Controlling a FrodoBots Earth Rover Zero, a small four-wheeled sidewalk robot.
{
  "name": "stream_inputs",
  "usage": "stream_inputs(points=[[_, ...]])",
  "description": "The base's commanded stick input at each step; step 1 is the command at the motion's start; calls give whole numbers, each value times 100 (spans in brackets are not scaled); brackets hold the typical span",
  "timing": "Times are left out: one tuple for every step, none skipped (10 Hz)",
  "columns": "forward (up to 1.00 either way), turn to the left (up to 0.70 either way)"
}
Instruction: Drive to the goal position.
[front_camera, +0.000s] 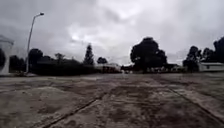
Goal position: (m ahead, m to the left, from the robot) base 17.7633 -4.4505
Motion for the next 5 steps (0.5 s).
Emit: stream_inputs(points=[[69,-1],[69,0],[69,0],[69,0],[69,0]])
